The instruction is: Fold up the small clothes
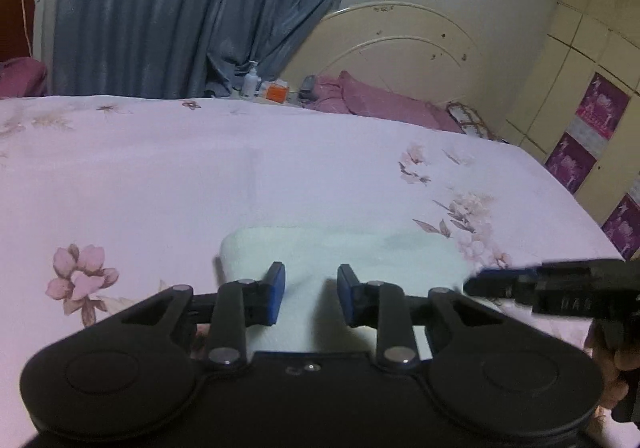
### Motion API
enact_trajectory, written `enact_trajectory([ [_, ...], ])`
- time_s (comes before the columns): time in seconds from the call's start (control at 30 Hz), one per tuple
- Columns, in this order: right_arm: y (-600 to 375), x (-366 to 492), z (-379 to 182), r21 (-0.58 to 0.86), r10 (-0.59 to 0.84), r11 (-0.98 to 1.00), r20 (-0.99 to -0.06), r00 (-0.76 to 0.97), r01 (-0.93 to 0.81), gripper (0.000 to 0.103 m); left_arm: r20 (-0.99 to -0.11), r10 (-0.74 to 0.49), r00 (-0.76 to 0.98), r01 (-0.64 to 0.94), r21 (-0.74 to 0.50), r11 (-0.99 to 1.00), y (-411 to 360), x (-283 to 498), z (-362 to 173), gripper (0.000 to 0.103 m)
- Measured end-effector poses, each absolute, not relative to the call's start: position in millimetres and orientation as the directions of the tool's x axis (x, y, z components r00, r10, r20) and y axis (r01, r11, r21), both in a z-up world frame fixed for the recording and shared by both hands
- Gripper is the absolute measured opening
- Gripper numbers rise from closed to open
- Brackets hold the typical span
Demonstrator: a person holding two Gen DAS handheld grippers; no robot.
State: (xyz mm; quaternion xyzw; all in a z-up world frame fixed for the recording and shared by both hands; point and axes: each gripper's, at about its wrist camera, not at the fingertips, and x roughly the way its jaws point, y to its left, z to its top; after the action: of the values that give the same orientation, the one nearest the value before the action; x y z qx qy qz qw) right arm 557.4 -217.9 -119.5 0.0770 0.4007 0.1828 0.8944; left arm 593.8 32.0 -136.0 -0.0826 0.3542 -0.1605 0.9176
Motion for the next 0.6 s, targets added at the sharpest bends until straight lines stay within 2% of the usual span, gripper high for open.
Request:
enact_trajectory([
  [0.07,-215.8,563.2,-120.0,0.303,0.406,0.914,-0.677,0.614,-0.270,0.032,-0.676,-0.311,0.668,0.221,-0.219,0.950,25.3,601.5,-146.2,0.032],
  [0.13,-202.8,575.3,-138.3,0.228,0.343,0.937,-0.757,0.557,-0.266,0.032,-0.681,-0.298,0.669,0.212,-0.209,0.955,22.8,603.2,-145.0,0.033],
  [0.27,-211.7,566.1,-124.8,0.225,0.336,0.940,-0.733,0.592,-0.256,0.032,-0.641,-0.315,0.699,0.219,-0.227,0.949,32.7,577.3,-121.7,0.034],
  [0.37,-219.5,532.0,-103.0,0.270,0.410,0.911,-0.670,0.619,-0.311,0.032,-0.601,-0.357,0.715,0.251,-0.255,0.934,36.6,543.2,-113.1,0.032],
  [0.43,-213.6,507.9,-96.8,0.278,0.468,0.879,-0.652,0.596,-0.386,0.032,-0.635,-0.365,0.681,0.275,-0.239,0.931,28.9,529.6,-121.3,0.031],
  [0.53,-195.8,482.7,-118.9,0.163,0.413,0.878,-0.732,0.541,-0.450,0.032,-0.663,-0.319,0.678,0.284,-0.164,0.945,17.2,510.9,-136.9,0.032],
  [0.6,-192.3,475.4,-119.3,0.118,0.377,0.891,-0.730,0.570,-0.438,0.032,-0.666,-0.295,0.685,0.278,-0.135,0.951,10.3,502.2,-129.8,0.030],
])
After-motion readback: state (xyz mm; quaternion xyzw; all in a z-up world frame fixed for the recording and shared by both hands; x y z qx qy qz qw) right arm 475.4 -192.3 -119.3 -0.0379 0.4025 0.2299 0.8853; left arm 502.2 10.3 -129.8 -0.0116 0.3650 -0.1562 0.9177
